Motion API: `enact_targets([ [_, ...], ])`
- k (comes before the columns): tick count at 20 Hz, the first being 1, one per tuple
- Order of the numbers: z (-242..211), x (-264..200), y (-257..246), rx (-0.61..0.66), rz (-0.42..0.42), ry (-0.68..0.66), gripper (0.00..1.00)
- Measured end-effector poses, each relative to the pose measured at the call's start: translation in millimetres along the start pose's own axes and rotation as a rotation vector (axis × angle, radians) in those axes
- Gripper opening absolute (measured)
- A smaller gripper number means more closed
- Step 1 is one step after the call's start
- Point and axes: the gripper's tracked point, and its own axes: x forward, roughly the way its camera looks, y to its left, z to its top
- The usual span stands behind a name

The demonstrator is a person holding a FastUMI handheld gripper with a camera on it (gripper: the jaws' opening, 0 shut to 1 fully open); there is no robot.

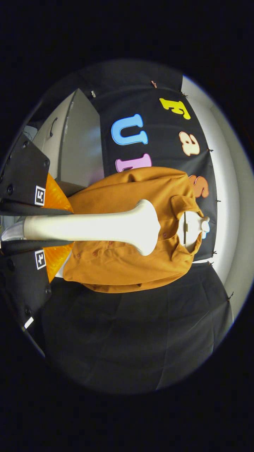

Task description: Iron the clothes twice with a garment steamer, once on the left side and once on the right side.

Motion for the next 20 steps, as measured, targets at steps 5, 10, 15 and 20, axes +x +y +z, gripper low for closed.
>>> enact_targets([
  [5, 53.1, -8.8, 48.4, 0.005, 0.025, -0.073, 0.30],
  [10, 89.2, -23.8, 102.4, -0.013, 0.056, -0.126, 0.30],
  [15, 95.1, -32.9, 151.5, -0.017, 0.097, -0.123, 0.30],
  [20, 93.4, -48.8, 190.2, -0.021, 0.126, -0.132, 0.30],
])
